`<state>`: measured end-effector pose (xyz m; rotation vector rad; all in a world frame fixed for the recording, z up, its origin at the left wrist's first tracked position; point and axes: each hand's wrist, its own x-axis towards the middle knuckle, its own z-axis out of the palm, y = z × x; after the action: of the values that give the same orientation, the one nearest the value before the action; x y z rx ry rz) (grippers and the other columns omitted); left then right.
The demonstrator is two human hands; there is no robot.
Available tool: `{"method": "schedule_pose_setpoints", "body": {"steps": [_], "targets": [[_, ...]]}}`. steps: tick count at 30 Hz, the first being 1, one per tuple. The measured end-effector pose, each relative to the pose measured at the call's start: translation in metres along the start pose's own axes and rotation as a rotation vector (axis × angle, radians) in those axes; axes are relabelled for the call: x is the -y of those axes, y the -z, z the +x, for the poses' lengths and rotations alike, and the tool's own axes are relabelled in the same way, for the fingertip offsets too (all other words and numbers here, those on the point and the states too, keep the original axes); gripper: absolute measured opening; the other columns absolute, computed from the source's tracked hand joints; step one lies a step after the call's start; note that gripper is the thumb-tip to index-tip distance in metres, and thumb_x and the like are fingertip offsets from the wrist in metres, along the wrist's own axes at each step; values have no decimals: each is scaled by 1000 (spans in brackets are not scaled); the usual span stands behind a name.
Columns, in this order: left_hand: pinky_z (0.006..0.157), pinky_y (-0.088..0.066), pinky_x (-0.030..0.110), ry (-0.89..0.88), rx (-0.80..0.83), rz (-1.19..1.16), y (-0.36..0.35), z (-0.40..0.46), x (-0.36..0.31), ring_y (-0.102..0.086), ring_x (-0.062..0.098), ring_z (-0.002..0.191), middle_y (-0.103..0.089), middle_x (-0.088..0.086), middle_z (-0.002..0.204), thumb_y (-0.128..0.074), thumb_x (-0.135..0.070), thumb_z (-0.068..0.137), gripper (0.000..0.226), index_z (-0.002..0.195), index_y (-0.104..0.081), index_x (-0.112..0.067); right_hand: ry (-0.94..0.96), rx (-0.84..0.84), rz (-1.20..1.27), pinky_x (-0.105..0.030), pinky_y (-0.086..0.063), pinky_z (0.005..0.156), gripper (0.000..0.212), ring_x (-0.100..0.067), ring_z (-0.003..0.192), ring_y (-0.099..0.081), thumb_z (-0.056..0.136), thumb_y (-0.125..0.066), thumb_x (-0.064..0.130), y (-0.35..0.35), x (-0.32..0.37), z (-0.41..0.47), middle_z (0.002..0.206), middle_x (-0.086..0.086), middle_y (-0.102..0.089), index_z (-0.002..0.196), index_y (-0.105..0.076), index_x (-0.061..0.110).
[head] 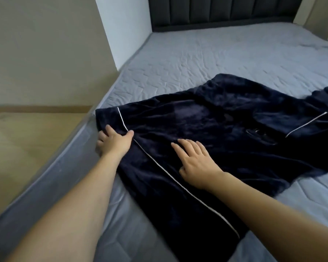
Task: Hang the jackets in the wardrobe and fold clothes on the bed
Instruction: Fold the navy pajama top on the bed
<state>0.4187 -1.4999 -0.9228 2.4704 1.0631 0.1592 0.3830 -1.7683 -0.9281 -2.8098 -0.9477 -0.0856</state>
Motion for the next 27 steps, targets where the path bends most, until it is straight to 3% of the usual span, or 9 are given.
{"method": "schedule_pose_setpoints", "body": {"steps": [3, 5, 8, 10, 12, 16, 20, 23, 27], "targets": [[89, -52, 45, 248, 77, -639, 13, 17, -1, -57, 34, 107, -54, 15, 131, -66, -42, 81, 67, 134, -43, -7, 7, 10, -61, -36, -29, 99, 46, -29, 119, -40, 83, -45, 16, 10, 34, 7, 127, -6, -41, 128, -40, 18], [64, -59, 38, 328, 380, -1022, 20, 20, 5, -66, 29, 77, -68, 14, 103, -61, -18, 84, 31, 111, -60, -4, -99, 261, 17, -37, -38, 85, 32, -31, 110, -51, 89, -47, 34, 24, 56, 12, 119, -8, -52, 114, -44, 15], [43, -53, 28, 305, 533, -1132, 35, 22, 17, -63, 24, 46, -65, 10, 65, -52, -7, 78, 8, 75, -60, -6, -269, 536, 115, -37, -39, 77, 90, -30, 106, -58, 70, -41, 86, 39, 88, 18, 116, -6, -60, 120, -47, 12], [43, -51, 26, 287, 507, -1166, 41, 26, 25, -62, 24, 49, -63, 10, 66, -50, -4, 76, 9, 72, -57, -6, -214, 673, -90, -35, -39, 76, 103, -29, 104, -59, 58, -40, 96, 43, 118, 16, 113, -3, -60, 121, -52, 15], [52, -54, 30, 291, 483, -1154, 41, 26, 32, -63, 27, 64, -63, 12, 80, -50, -3, 76, 16, 88, -61, -5, -105, 825, -292, -37, -46, 82, 70, -30, 98, -60, 71, -50, 82, 40, 145, 14, 97, 0, -58, 102, -61, 20], [79, -56, 39, 285, 412, -1048, 35, 13, 40, -67, 29, 95, -69, 9, 108, -54, -21, 85, 37, 120, -61, -10, 26, 774, -380, -35, -50, 79, 11, -25, 83, -56, 90, -54, 26, 49, 144, 20, 82, 0, -47, 81, -55, 19], [54, -49, 30, 276, 384, -1062, 47, 5, 18, -62, 25, 67, -64, 6, 89, -53, -24, 82, 24, 102, -60, -14, -192, 818, -158, -25, -44, 45, 17, -21, 59, -57, 92, -44, 13, 83, 81, 22, 79, -6, -56, 96, -59, 5], [41, -45, 19, 287, 388, -1236, 49, -2, -42, -56, 19, 49, -56, 3, 71, -50, -15, 80, 5, 79, -54, -14, -496, 776, 211, -33, -56, 50, 20, -30, 56, -67, 85, -45, 3, 115, 12, 17, 82, -18, -66, 96, -61, 2], [47, -51, 25, 153, 391, -1289, 33, -26, -161, -62, 22, 72, -59, 7, 85, -55, -17, 82, 12, 93, -58, -12, -747, 709, 371, -39, -58, 54, 32, -31, 58, -68, 84, -40, -3, 158, -89, 0, 80, -21, -69, 108, -62, -7]]}}
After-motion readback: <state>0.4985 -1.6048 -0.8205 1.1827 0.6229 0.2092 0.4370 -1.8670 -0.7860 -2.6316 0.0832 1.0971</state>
